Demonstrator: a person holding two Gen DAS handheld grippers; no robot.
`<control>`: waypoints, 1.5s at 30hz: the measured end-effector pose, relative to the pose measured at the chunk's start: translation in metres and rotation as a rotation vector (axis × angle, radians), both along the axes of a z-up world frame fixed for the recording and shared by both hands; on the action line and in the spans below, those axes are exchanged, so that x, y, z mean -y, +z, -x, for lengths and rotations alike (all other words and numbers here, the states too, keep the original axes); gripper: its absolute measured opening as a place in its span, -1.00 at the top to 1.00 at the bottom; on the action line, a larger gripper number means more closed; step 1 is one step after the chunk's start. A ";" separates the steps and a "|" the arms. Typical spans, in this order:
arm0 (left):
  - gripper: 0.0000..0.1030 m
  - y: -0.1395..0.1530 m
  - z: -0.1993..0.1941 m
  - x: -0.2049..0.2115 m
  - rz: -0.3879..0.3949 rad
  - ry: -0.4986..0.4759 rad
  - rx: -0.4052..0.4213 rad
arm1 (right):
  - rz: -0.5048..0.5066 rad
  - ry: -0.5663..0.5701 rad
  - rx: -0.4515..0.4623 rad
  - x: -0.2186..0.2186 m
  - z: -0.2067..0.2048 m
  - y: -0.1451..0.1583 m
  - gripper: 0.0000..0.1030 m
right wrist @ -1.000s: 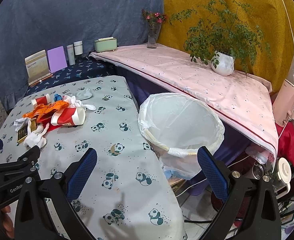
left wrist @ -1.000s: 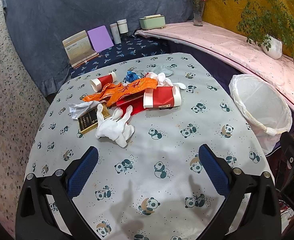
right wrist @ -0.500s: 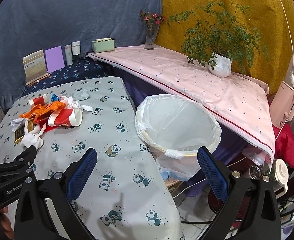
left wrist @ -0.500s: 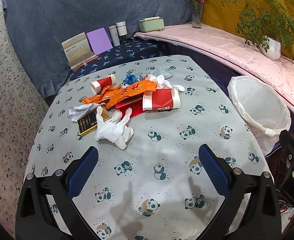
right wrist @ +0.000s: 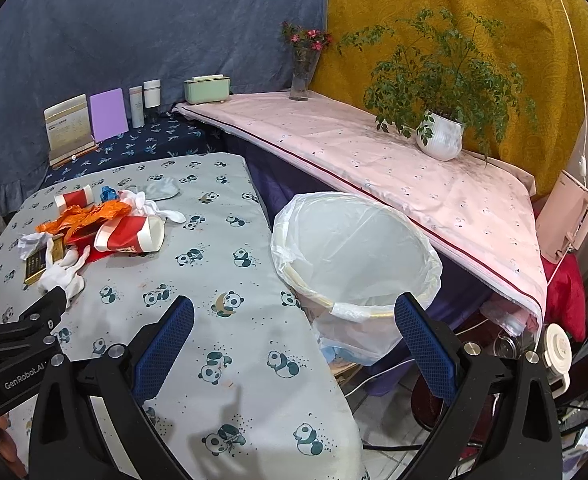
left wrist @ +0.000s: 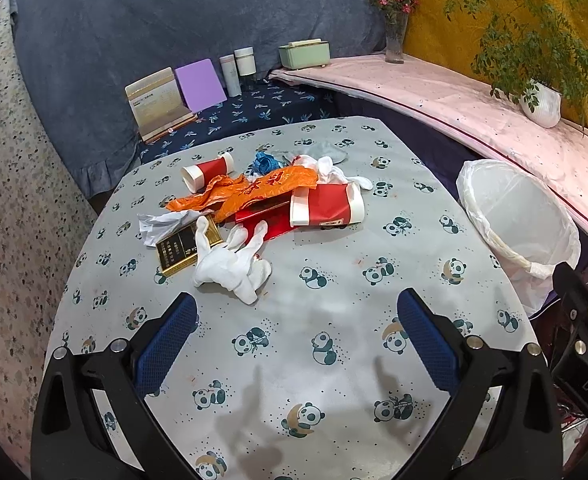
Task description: Collect trash
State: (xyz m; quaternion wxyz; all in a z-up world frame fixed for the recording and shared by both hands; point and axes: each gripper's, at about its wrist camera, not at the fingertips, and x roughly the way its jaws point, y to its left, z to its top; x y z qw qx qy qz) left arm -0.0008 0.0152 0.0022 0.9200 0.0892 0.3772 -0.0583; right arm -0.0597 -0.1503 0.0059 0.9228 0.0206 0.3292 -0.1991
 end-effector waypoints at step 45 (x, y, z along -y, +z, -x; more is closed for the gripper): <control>-0.86 -0.082 -0.122 -0.105 0.114 0.097 -0.173 | -0.045 0.190 -0.079 -0.097 -0.141 -0.036 -0.87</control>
